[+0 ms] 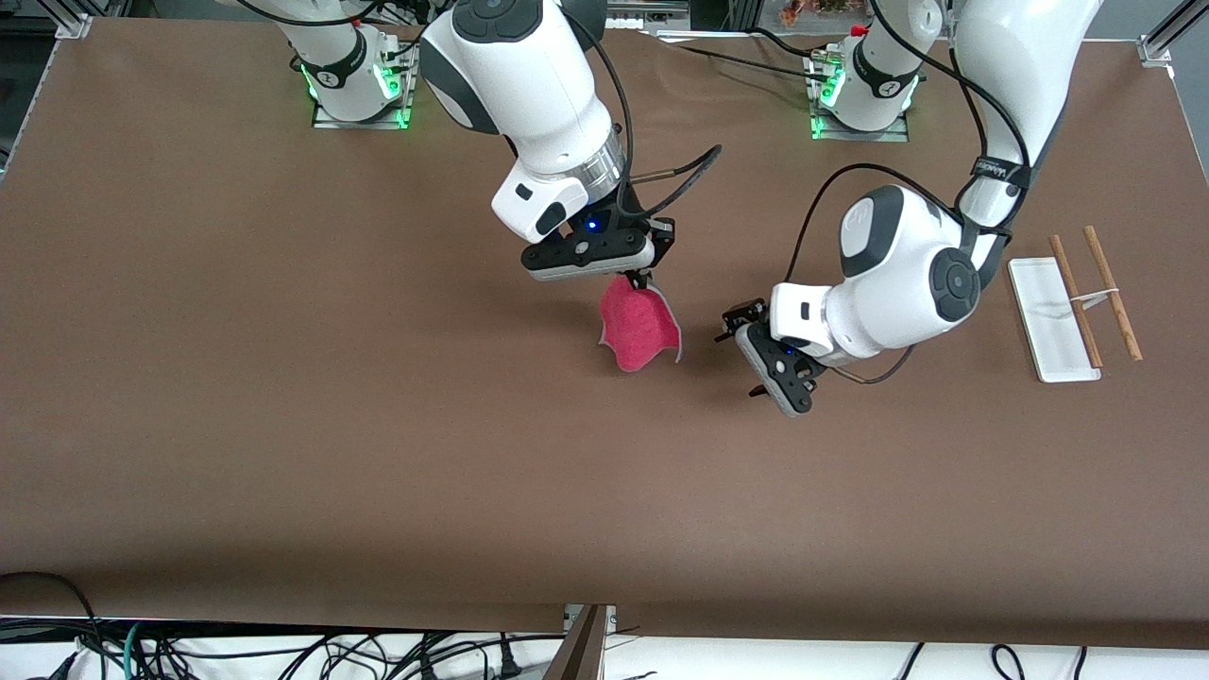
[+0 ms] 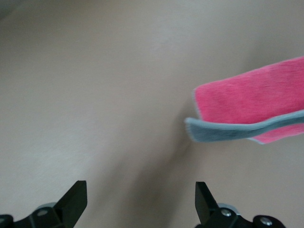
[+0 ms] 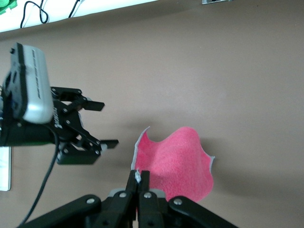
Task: Pass towel and hang on rack
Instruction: 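Hold the towel up with the right gripper while the left gripper approaches it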
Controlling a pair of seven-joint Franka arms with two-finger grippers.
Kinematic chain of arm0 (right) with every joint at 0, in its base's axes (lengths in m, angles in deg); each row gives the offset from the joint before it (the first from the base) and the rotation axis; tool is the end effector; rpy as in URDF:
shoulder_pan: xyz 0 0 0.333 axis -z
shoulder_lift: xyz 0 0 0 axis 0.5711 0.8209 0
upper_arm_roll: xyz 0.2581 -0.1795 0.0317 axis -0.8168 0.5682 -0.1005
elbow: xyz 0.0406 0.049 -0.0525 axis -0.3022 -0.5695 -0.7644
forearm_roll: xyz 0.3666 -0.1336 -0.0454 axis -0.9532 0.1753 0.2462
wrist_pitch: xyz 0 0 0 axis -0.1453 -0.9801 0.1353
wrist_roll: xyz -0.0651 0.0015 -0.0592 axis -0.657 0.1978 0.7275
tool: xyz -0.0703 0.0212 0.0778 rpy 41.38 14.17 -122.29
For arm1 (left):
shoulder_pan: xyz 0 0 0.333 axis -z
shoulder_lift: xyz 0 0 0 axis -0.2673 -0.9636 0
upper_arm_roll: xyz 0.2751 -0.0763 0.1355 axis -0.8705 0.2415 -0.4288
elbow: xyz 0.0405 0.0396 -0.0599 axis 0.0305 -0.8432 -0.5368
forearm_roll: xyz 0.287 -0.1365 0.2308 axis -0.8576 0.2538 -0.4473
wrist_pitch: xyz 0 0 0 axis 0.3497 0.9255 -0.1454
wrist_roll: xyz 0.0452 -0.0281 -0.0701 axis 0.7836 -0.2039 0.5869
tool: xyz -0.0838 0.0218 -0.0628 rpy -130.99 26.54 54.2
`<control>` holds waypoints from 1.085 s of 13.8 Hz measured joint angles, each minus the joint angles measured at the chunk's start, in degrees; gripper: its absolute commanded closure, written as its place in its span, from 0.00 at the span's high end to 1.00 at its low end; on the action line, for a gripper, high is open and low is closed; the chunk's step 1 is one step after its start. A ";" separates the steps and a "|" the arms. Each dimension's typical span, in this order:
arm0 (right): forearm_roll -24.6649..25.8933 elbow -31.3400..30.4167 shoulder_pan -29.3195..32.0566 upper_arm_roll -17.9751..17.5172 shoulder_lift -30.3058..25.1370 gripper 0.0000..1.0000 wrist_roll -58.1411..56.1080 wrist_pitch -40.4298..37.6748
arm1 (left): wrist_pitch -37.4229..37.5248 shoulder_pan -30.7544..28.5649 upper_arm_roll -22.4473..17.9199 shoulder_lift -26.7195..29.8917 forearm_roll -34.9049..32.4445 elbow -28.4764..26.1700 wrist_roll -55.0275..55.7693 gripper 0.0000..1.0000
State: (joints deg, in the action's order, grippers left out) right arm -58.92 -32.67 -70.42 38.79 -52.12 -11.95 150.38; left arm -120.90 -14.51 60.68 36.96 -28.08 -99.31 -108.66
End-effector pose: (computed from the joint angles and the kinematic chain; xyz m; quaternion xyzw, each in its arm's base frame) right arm 0.5419 0.5157 0.5352 -0.9810 0.0111 -0.1026 0.1645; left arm 0.6232 -0.2664 0.3471 0.8728 -0.4327 0.0869 0.2083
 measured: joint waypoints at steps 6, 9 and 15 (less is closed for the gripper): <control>0.00 0.00 0.00 -0.01 0.00 0.00 0.00 0.02 | -1.68 1.95 3.66 1.77 -0.46 -0.76 -3.87 1.00; 0.00 0.00 0.00 -0.01 0.00 0.00 0.00 0.02 | -3.73 3.34 3.73 1.86 -2.89 -0.86 -3.88 1.00; 0.00 0.00 0.00 -0.01 0.00 0.00 0.00 0.12 | -5.84 4.52 3.73 1.65 -3.90 -1.26 -3.89 0.83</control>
State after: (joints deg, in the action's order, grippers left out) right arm -58.92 -32.67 -70.42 38.78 -52.12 -11.95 150.50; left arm -126.74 -9.99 64.40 38.61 -31.99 -100.57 -112.55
